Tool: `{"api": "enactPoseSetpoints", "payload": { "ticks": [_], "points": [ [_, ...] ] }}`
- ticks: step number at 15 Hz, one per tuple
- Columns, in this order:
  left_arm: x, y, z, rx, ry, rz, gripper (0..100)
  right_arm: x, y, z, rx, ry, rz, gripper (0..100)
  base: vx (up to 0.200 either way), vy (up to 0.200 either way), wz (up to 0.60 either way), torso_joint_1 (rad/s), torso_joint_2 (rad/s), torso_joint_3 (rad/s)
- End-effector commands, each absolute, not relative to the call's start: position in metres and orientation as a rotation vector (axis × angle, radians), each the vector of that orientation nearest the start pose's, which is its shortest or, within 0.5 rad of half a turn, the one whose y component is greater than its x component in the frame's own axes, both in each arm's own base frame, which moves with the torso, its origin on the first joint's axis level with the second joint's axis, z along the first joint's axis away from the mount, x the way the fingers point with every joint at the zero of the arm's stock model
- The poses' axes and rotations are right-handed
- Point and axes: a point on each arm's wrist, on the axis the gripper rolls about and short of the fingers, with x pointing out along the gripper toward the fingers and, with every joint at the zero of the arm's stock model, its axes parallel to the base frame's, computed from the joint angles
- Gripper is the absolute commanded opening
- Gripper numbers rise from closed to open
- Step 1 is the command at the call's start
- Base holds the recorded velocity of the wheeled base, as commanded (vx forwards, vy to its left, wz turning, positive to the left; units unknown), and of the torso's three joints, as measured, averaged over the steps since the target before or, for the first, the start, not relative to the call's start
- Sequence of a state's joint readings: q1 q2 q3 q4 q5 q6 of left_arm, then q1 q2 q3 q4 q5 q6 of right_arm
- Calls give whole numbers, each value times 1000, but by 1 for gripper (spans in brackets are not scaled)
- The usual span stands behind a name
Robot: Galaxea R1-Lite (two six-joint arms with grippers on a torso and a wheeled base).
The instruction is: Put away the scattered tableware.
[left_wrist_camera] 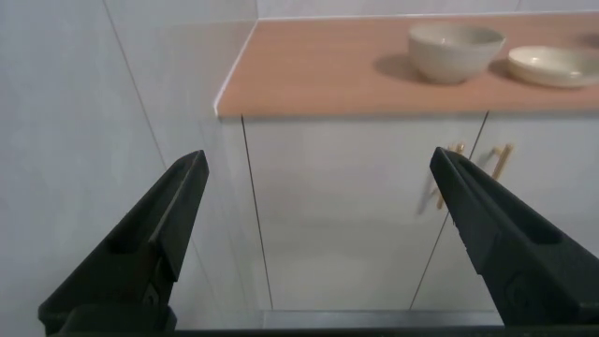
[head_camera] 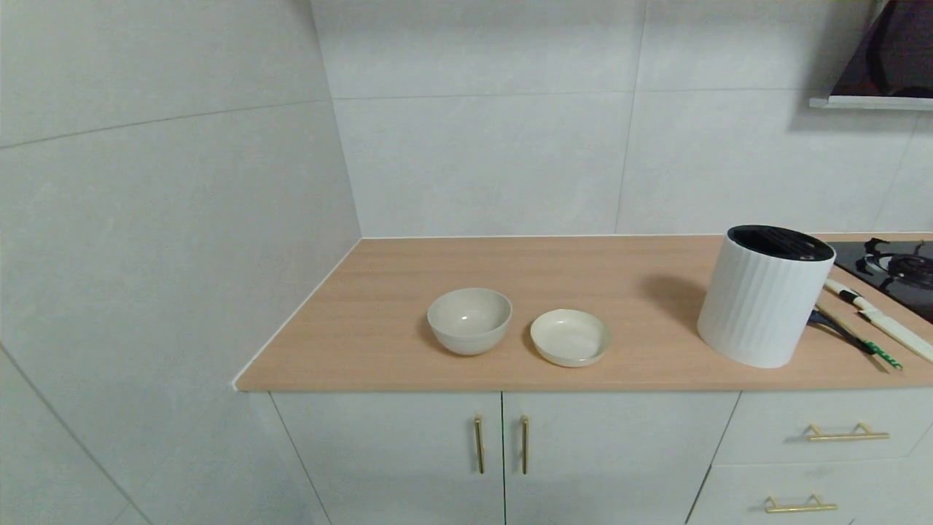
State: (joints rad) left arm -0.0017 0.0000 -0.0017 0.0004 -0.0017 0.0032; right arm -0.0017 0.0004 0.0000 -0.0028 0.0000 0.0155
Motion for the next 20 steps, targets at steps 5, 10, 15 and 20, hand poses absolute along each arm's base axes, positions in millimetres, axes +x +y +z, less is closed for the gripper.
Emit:
{"api": "enactPoseSetpoints", "payload": {
  "ticks": [5,10,15,20],
  "points": [
    [-23,0,76,3,-2,-3,100,-23,0,76,15,-3,-2,100,0,0,0,-241,542,297],
    [-23,0,76,3,-2,-3,100,-23,0,76,15,-3,-2,100,0,0,0,-218,513,292],
    [-23,0,76,3,-2,-3,100,-23,0,76,15,-2,-2,100,0,0,0,-194,487,293],
    [-23,0,76,3,-2,-3,100,-23,0,76,15,-5,-1,100,0,0,0,-168,466,304]
  ]
}}
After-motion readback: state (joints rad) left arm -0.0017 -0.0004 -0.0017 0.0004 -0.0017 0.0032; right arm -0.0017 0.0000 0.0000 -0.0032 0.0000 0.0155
